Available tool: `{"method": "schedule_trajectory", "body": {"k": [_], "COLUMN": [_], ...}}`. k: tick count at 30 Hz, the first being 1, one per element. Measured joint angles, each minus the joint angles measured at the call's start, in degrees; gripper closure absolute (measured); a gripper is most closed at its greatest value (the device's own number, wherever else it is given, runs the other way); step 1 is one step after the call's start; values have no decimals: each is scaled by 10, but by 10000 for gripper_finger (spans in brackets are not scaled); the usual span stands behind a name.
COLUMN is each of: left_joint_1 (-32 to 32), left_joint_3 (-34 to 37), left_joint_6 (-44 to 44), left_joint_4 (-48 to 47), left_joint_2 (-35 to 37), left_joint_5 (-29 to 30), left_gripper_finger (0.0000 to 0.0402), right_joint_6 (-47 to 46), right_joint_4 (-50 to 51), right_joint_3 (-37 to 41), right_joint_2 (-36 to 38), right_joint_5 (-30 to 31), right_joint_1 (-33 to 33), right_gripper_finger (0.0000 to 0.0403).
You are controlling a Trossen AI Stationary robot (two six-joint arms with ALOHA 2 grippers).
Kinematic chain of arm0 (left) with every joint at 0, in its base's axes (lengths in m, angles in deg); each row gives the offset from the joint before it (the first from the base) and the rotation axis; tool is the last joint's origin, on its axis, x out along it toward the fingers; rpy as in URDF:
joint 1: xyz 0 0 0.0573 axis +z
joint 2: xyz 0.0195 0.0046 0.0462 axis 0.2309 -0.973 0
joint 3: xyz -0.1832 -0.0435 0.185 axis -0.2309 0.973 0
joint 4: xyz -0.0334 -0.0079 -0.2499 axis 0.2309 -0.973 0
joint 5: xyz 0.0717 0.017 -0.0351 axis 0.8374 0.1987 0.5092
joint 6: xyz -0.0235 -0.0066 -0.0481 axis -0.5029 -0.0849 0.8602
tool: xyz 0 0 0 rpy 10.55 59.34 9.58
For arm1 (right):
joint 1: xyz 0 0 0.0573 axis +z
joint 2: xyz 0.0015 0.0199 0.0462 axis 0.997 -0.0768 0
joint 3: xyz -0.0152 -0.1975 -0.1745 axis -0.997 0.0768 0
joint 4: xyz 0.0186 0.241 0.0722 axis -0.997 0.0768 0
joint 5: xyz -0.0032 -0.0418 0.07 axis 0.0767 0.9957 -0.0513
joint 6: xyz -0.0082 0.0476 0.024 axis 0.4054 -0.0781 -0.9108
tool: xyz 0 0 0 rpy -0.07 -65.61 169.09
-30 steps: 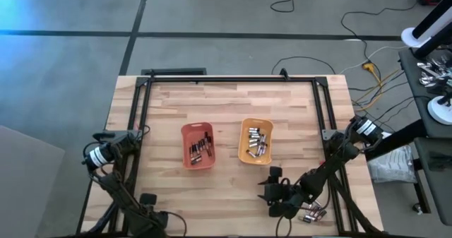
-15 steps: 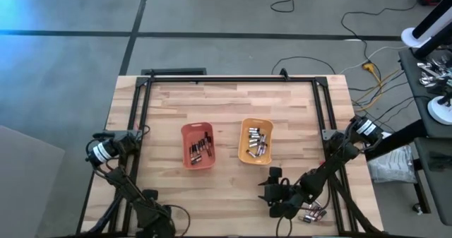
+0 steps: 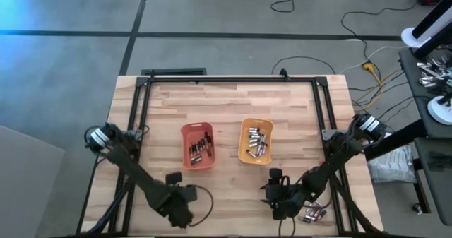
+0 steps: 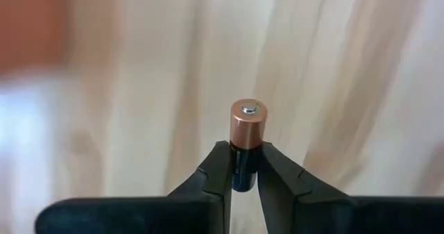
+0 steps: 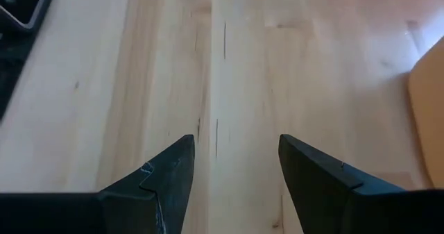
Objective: Sort batteries
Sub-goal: Put the brown-black battery into the orange bin
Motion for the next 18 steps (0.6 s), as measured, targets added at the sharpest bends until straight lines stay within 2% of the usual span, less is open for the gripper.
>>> {"method": "schedule_trajectory", "body": {"k": [10, 15, 18], "left_joint_1": [142, 246, 307], "left_joint_3": [-61, -42, -24], "left_joint_6": [-41, -76, -71], "left_joint_4": [0, -1, -11], "left_joint_2": [126, 144, 123], "left_joint_5": [152, 170, 135], "left_gripper_finger": [364, 367, 368], "right_joint_6": [-3, -3, -22], "right_joint_4": [5, 10, 21], "right_joint_3": [0, 0, 0], "right_joint_2": [32, 32, 33], "right_joint_5": [-10, -11, -26], "right_joint_1": [0, 0, 1], "right_gripper_finger": [199, 199, 199]}}
